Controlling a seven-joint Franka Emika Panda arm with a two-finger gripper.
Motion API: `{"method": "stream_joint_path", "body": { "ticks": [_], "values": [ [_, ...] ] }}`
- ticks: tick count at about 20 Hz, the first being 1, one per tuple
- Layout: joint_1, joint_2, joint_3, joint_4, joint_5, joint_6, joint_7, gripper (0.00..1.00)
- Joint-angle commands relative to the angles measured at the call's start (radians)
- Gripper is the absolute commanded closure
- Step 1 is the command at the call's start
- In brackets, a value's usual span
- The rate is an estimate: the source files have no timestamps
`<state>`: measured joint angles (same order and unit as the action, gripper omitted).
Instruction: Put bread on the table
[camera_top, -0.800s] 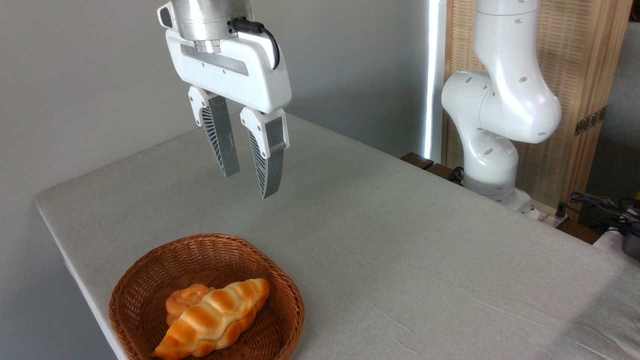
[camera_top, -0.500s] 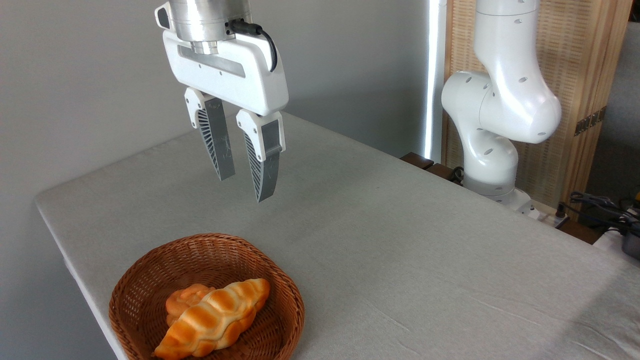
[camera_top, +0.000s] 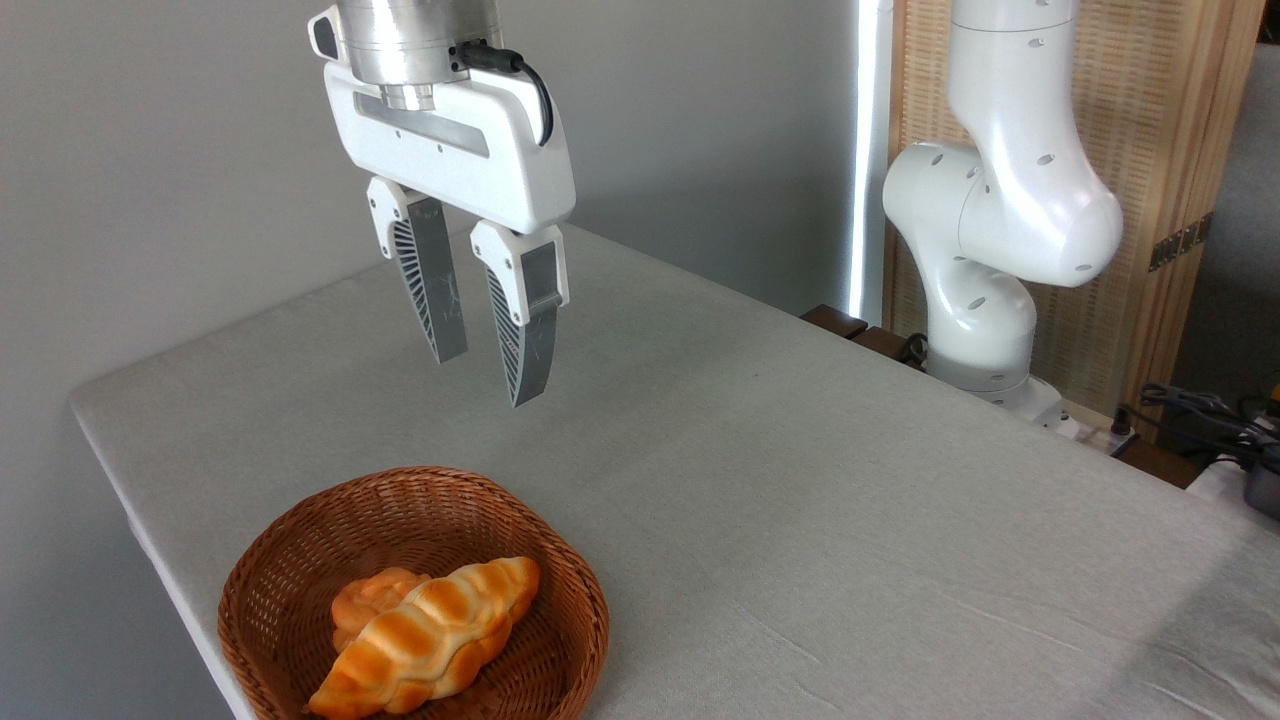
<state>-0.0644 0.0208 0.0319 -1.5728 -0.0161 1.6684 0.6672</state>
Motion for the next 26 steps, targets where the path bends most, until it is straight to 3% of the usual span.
{"method": "stream_joint_path", "body": {
  "ticks": [1, 7, 12, 17, 20, 21, 23, 24, 26],
  "values": [
    [0.003, 0.002, 0.008, -0.025, -0.015, 0.092, 0.054, 0.00],
    [0.002, 0.018, 0.008, -0.203, 0.005, 0.307, 0.055, 0.00],
    [0.003, 0.059, 0.008, -0.268, 0.102, 0.401, 0.055, 0.00],
    [0.002, 0.091, -0.001, -0.326, 0.107, 0.522, 0.052, 0.00],
    [0.003, 0.091, -0.003, -0.372, 0.107, 0.605, 0.052, 0.05],
    [0.002, 0.091, -0.004, -0.380, 0.107, 0.619, 0.052, 0.18],
    [0.002, 0.091, -0.004, -0.383, 0.107, 0.628, 0.054, 0.60],
    [0.002, 0.091, -0.004, -0.382, 0.107, 0.628, 0.055, 0.73],
    [0.002, 0.088, -0.004, -0.382, 0.107, 0.628, 0.055, 0.84]
  ]
}}
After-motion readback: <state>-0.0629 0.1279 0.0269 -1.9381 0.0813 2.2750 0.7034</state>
